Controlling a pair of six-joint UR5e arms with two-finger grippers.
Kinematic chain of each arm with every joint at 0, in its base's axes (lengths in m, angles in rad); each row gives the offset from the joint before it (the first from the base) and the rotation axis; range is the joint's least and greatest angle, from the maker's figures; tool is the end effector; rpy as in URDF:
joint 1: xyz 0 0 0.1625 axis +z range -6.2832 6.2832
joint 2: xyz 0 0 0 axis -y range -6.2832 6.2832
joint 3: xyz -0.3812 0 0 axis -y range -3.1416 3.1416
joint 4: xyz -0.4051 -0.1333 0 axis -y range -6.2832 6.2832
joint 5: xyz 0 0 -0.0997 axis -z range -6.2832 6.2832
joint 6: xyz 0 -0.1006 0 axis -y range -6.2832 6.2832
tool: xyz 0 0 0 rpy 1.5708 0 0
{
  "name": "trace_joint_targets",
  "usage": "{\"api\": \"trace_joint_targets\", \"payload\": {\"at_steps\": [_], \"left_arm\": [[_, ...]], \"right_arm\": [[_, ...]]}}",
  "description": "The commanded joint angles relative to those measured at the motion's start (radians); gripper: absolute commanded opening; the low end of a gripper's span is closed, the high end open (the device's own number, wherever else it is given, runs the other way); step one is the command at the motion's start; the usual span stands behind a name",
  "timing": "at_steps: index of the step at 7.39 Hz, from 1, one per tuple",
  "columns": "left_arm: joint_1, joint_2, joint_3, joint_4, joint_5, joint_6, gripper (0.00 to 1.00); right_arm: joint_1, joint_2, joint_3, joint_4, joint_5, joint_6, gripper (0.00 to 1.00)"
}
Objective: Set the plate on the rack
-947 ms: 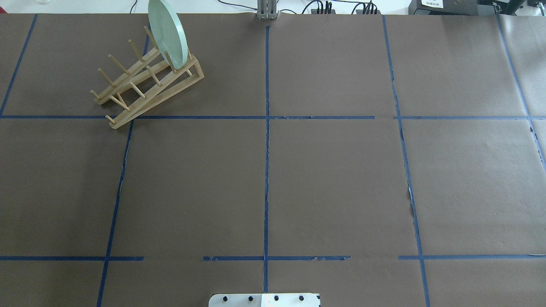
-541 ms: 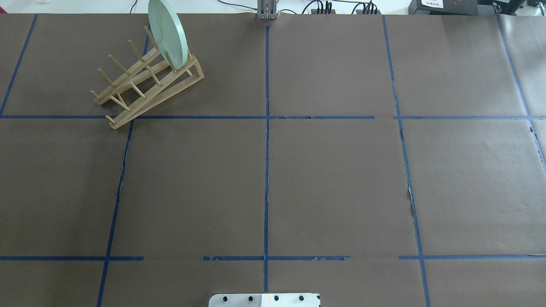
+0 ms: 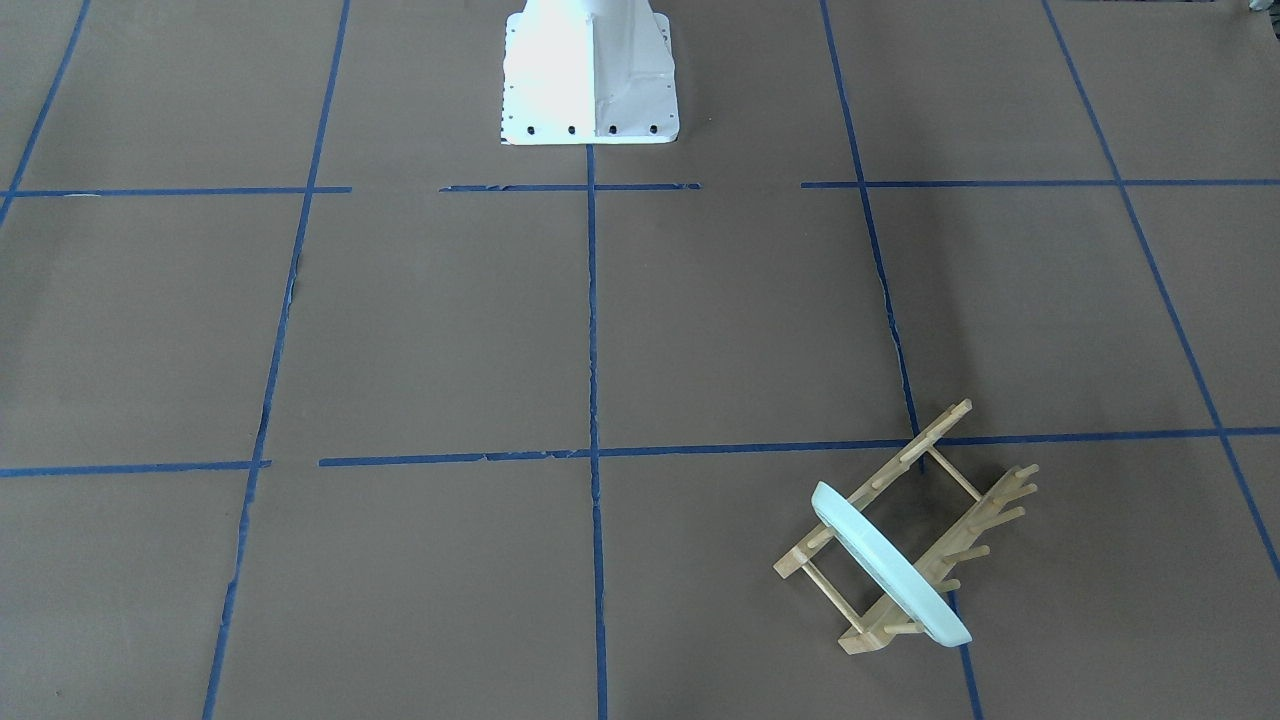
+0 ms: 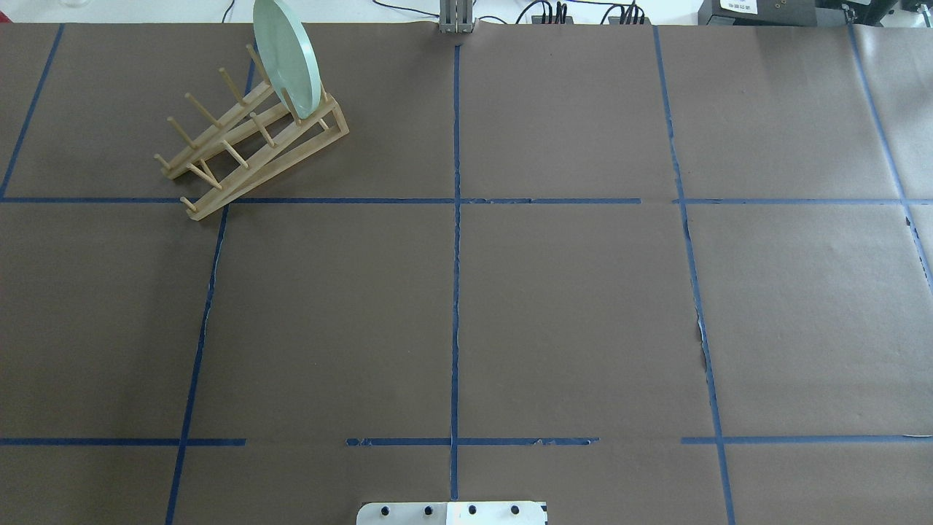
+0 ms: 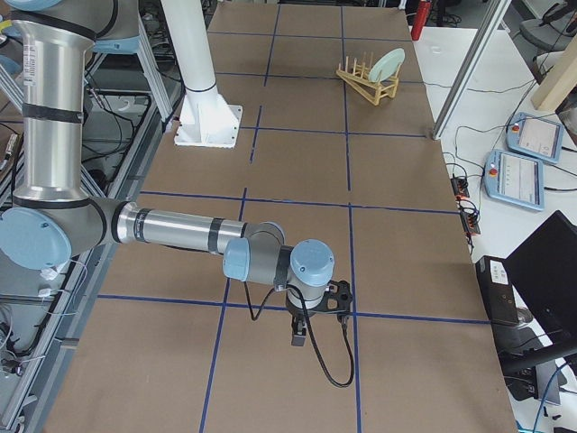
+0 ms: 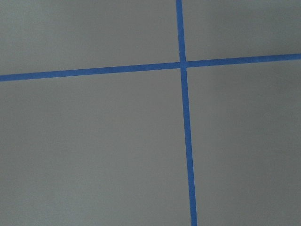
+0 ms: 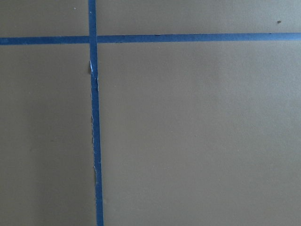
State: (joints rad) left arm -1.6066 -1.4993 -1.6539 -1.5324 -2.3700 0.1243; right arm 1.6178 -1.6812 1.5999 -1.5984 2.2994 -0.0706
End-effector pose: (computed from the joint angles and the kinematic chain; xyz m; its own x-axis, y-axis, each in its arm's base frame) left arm -0.0782 -0.4731 0.6108 0.6952 0.0800 -0.7143 -0.0508 0.9968 0.0623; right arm 0.0875 -0.4491 0.6597 0.7433 0.0370 0.6679 0.0057 0.9981 -0.0617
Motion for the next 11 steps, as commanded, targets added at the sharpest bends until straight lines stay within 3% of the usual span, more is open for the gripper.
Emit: {"api": "trace_joint_targets", "payload": {"at_steps": [1, 11], "left_arm": [[-0.001, 0.001, -0.003, 0.0, 0.0, -0.002, 1.0], [-0.022, -0.013, 0.002, 0.002, 0.0, 0.0, 1.0]], "right_arm": [[-0.001, 0.0, 0.0, 0.0, 0.0, 0.0, 1.0], [0.001, 0.0, 0.0, 0.0, 0.0, 0.0, 1.0]]}}
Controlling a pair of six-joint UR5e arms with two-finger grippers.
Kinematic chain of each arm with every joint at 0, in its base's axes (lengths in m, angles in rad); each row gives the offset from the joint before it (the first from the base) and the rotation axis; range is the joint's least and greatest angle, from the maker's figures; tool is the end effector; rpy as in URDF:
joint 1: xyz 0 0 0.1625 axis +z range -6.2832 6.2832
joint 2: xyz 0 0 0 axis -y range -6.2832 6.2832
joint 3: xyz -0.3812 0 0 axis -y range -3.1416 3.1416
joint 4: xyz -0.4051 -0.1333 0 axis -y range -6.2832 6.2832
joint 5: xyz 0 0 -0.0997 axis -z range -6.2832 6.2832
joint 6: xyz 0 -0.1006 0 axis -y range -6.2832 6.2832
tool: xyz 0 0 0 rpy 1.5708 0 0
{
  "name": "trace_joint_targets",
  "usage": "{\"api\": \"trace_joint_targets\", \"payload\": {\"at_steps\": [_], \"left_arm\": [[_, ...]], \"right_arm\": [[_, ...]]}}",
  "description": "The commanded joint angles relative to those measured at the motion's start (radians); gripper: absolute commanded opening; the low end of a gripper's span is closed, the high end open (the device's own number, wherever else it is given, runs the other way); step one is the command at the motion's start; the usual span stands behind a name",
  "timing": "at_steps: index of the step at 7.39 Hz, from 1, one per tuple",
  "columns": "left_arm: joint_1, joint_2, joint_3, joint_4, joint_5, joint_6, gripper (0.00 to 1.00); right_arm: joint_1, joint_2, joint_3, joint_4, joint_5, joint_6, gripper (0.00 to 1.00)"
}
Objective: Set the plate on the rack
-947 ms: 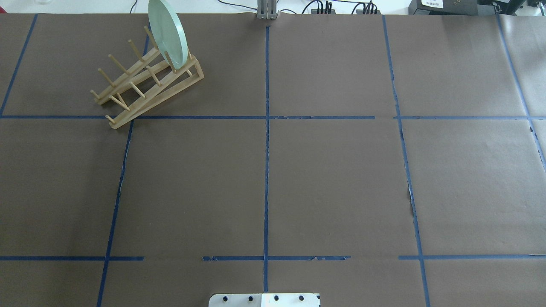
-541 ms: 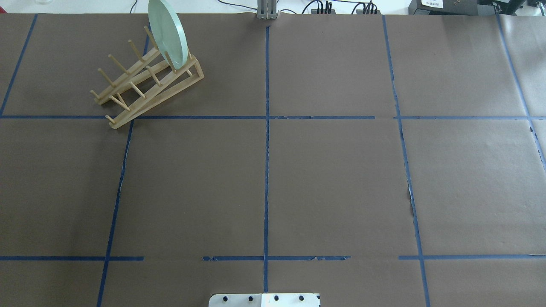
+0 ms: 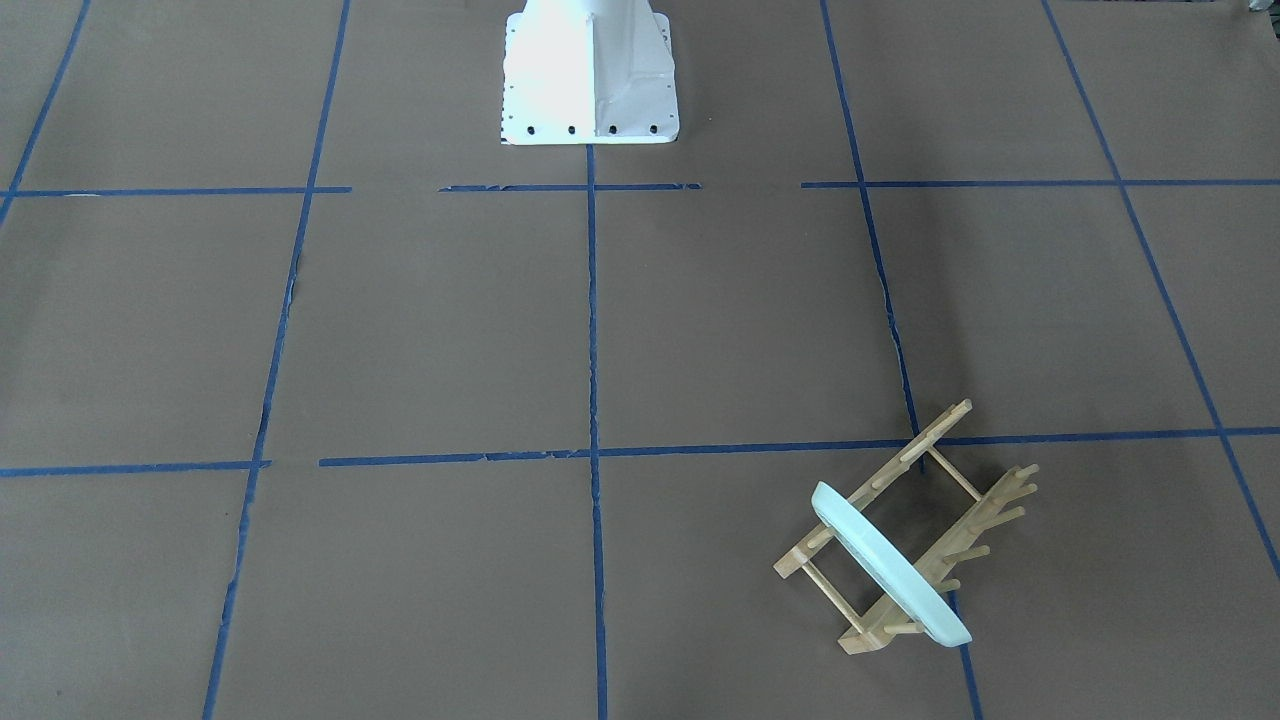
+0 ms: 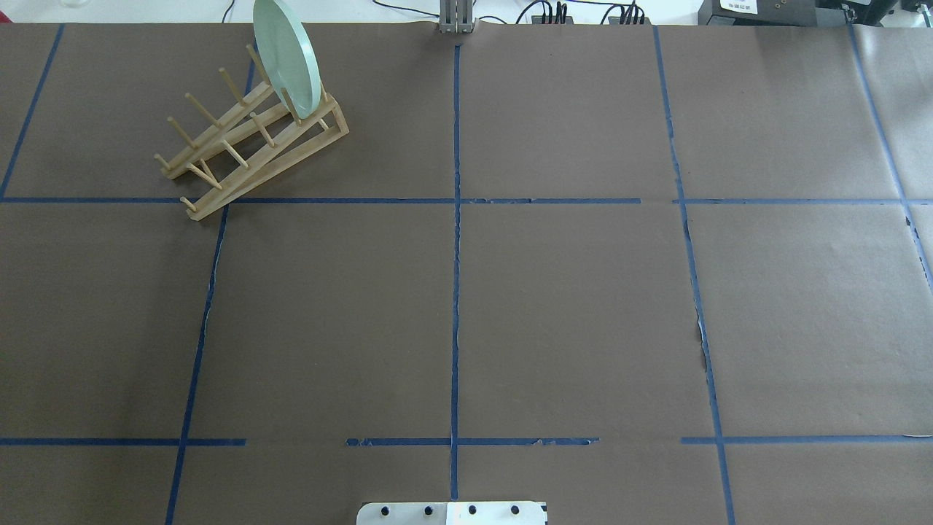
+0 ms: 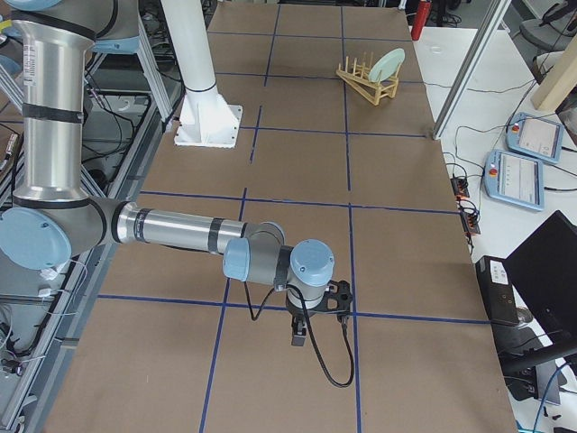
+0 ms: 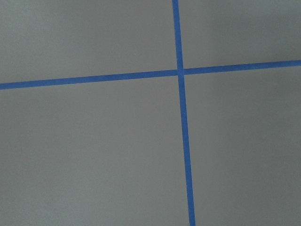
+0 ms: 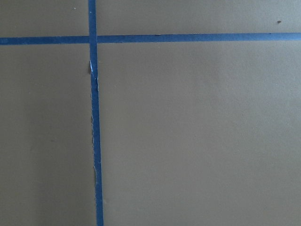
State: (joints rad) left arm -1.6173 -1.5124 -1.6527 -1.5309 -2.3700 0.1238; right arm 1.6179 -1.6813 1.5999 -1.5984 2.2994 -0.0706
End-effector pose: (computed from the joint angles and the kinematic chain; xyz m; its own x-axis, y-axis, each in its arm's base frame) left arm -0.0835 -0.4779 0.6053 0.6964 0.0795 -0.7132 -0.0398 0.9966 0.0722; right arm 0.0876 -0.4490 0.6598 0.7433 0.0372 0.6679 0.0056 0.9981 -0.0618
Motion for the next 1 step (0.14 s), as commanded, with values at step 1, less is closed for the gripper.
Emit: {"api": "trace_joint_targets", "payload": {"at_steps": [1], "left_arm": [[-0.019, -0.002, 0.001, 0.0, 0.0, 0.0, 1.0]], "right_arm": [[-0.001, 0.0, 0.0, 0.0, 0.0, 0.0, 1.0]]}}
